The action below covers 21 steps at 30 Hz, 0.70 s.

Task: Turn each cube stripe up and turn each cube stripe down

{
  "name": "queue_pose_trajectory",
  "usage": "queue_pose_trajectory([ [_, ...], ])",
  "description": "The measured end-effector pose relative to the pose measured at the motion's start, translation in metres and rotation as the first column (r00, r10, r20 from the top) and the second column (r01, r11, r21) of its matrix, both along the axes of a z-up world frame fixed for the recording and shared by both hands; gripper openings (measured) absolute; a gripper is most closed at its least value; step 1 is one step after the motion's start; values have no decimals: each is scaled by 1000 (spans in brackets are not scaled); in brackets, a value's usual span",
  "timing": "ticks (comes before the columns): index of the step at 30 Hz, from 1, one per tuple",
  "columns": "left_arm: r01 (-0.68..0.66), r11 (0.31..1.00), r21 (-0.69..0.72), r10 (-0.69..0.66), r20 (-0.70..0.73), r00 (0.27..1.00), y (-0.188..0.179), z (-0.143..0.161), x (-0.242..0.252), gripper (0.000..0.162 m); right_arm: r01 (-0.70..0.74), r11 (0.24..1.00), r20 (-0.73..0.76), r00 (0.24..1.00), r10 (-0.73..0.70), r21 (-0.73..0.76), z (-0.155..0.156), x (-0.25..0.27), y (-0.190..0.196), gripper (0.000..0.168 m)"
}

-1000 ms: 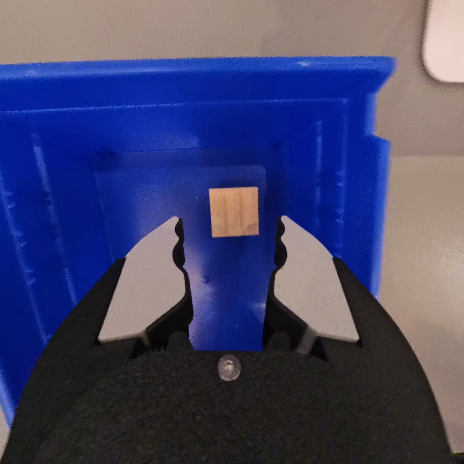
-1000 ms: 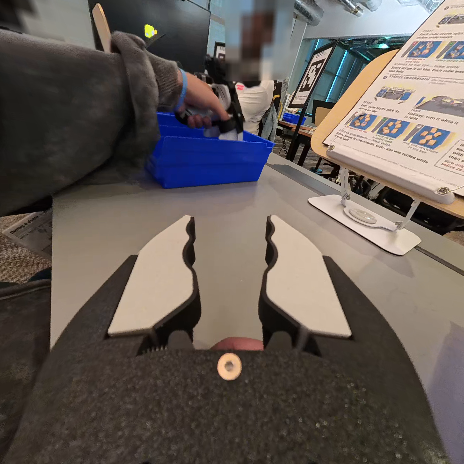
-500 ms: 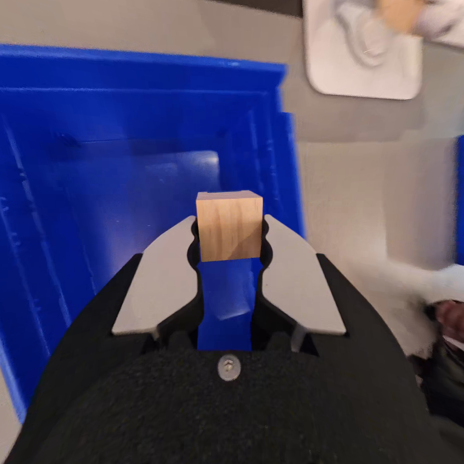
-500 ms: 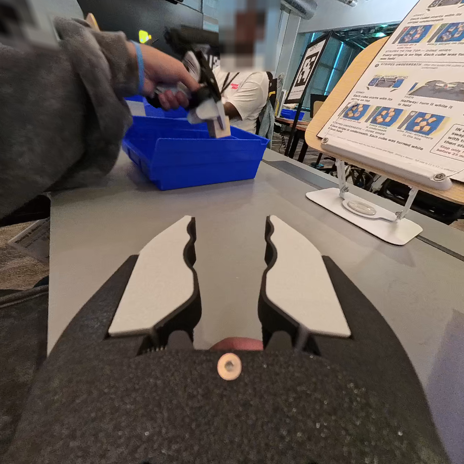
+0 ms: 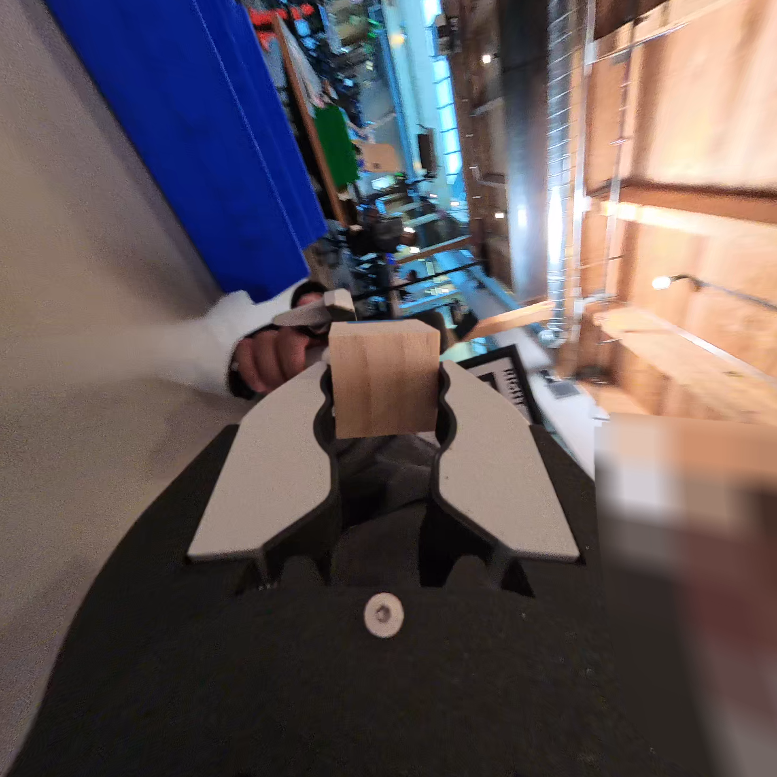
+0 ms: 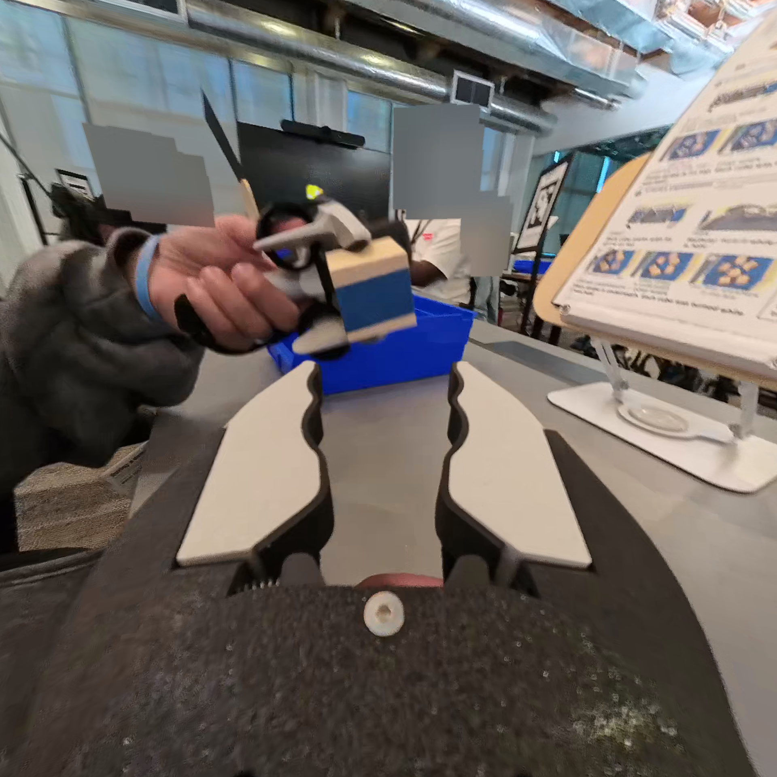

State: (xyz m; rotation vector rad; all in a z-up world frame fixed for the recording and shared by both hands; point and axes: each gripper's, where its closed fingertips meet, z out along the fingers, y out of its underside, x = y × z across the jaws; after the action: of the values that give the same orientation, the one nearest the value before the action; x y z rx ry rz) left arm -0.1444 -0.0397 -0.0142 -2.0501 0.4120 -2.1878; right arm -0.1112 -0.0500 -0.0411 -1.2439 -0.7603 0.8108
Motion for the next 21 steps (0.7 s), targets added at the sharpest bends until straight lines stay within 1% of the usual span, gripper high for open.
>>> queue_pose_trajectory([
  [2,29,997,-65,-25,56,998,-5,-7,17,45,-23,999,10,1000,23,35,5,-2,0,62],
  [5,19,991,-129,-13,48,999,-1,-26,29,45,-38,998,39,999,36,59,5,-6,2,62],
  [7,19,984,-177,-6,76,997,3,-30,29,45,-34,999,62,998,32,43,-1,-10,7,63],
  [13,-1,984,-180,16,80,997,11,-31,22,44,-1,1000,36,999,1,-20,-6,-11,32,82],
  [16,5,984,-180,9,76,997,11,-33,18,45,-17,1000,60,998,17,-5,-7,-19,35,87],
  [17,11,983,-186,4,77,997,10,-34,18,45,-30,1000,83,996,31,-6,-11,-24,34,85],
  [18,15,981,-193,0,78,997,9,-36,19,44,-59,998,117,991,60,-13,-16,-30,31,76],
  [19,22,980,-198,-7,78,997,7,-38,19,44,-91,996,165,982,94,-27,-23,-35,26,46],
  [21,28,977,-212,-7,101,995,8,-39,17,44,-68,998,195,978,69,-7,-24,-35,26,45],
])
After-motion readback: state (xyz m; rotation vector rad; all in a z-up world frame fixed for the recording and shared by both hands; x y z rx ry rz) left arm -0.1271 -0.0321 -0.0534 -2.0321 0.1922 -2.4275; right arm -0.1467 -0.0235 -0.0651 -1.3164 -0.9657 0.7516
